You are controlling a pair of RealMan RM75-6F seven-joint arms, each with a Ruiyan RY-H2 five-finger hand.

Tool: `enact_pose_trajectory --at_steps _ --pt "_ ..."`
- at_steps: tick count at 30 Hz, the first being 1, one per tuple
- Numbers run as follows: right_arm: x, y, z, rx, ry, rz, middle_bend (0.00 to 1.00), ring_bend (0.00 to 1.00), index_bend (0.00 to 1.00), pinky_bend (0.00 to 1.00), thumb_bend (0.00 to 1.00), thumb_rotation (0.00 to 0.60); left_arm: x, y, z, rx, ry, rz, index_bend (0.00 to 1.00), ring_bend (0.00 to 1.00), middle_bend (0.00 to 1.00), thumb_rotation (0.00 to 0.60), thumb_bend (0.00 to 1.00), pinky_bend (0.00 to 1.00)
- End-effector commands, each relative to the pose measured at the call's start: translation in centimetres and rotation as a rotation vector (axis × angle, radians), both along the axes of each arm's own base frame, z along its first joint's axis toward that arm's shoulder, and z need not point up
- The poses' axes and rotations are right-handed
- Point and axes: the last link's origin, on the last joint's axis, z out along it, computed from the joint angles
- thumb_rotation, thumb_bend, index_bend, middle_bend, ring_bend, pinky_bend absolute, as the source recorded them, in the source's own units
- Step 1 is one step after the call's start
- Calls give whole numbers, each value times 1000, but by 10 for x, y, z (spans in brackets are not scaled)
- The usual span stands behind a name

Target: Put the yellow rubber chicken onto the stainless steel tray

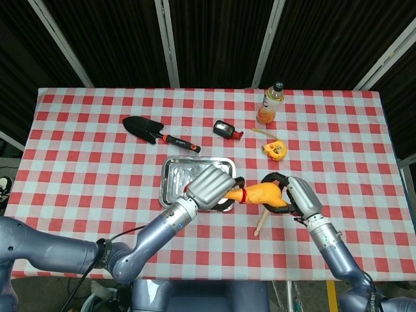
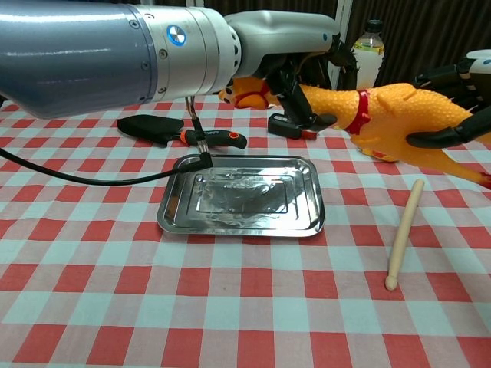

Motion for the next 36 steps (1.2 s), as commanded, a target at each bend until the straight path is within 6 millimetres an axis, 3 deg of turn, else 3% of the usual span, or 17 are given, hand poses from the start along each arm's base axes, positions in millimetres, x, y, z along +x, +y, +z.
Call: enact_pose_trajectory --at_steps 1,3,6,12,15,24,28,30,32,34,36 --pt "0 1 0 0 0 1 856 851 1000 990 632 600 0 1 0 3 -2 3 610 601 686 600 598 683" --pt "0 2 0 9 10 11 851 814 974 964 632 600 0 2 1 6 -5 5 610 601 686 600 598 683" --pt "-1 5 2 32 20 27 721 623 760 755 618 600 0 3 1 22 -6 -2 611 601 686 600 598 683" --pt "-4 9 5 100 63 55 305 218 213 317 312 600 1 6 1 63 0 -15 612 603 687 600 597 683" --pt "-3 10 7 114 71 62 198 128 78 252 256 600 0 7 1 66 2 -13 613 602 687 600 597 683" --pt "-5 11 10 116 68 65 182 117 56 249 254 600 -1 9 -1 94 13 -25 612 603 686 600 597 683" --pt "-4 10 10 107 61 66 183 139 100 257 254 600 0 8 -2 94 11 -28 612 603 686 600 597 683" --pt "-4 9 10 100 59 65 198 178 167 281 254 600 0 7 -3 92 13 -32 612 603 686 600 596 683" --pt "-4 7 11 88 51 60 274 265 314 350 260 600 0 6 -4 89 16 -35 612 602 686 600 597 683" --pt "-5 6 11 76 44 53 370 359 457 432 305 600 0 6 -4 85 19 -35 612 602 686 600 597 683" --pt "-5 5 10 64 34 46 477 466 620 531 411 600 -1 5 -4 75 16 -30 612 602 687 600 597 683"
